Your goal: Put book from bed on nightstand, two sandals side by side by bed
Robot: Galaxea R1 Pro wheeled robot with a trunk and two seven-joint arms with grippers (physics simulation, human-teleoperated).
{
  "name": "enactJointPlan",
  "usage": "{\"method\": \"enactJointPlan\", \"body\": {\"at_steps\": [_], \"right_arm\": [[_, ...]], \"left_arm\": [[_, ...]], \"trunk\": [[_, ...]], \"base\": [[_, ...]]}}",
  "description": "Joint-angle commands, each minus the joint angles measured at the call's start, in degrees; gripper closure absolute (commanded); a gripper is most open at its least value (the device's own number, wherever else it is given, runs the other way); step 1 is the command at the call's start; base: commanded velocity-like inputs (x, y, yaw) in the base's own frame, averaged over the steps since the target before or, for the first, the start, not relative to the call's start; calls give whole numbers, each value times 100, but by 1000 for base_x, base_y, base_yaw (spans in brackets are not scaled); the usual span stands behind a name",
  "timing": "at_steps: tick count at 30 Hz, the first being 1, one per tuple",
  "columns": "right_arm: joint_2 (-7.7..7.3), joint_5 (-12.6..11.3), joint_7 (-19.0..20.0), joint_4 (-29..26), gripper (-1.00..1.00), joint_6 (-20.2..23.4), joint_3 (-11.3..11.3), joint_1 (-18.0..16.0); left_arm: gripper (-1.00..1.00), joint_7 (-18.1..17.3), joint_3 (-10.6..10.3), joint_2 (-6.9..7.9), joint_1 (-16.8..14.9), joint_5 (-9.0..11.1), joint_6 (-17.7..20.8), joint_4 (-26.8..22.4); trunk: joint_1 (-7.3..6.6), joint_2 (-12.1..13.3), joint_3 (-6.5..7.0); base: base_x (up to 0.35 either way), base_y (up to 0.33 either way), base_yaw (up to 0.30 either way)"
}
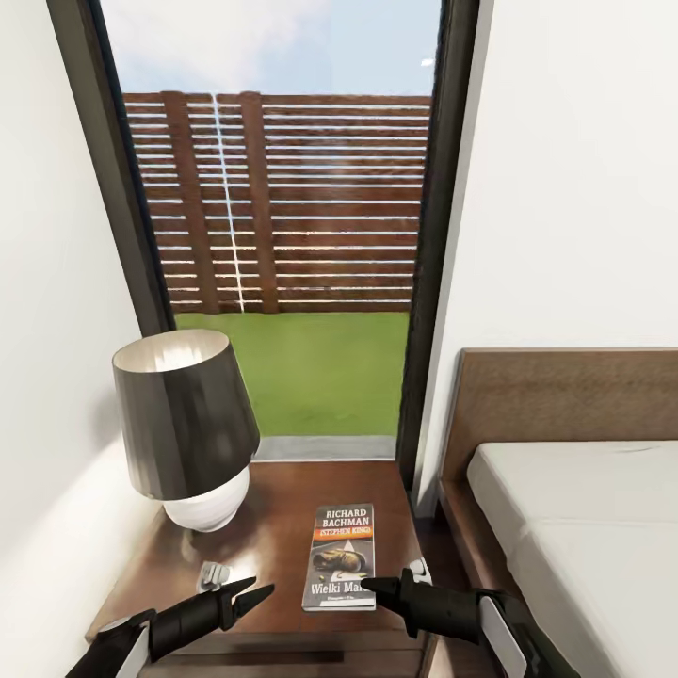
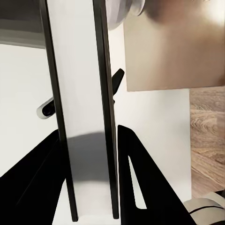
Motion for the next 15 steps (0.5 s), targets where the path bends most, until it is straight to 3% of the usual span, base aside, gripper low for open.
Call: {"method": "enactJointPlan", "body": {"at_steps": [1, 6, 15], "right_arm": [[1, 17, 28, 0, 100, 17, -11, -3], [1, 17, 28, -2, 100, 18, -11, -3], [1, 17, 28, 0, 100, 21, -11, -3]], "left_arm": [[-100, -22, 7, 0, -3, 21, 60, 1], [-100, -22, 7, 2, -3, 21, 60, 1], [-100, -22, 6, -1, -3, 21, 60, 1]], "trunk": [[-1, -2, -6], [-1, -2, -6], [-1, -2, -6]], "base": [[13, 5, 0], [101, 2, 0], [300, 0, 0]]}}
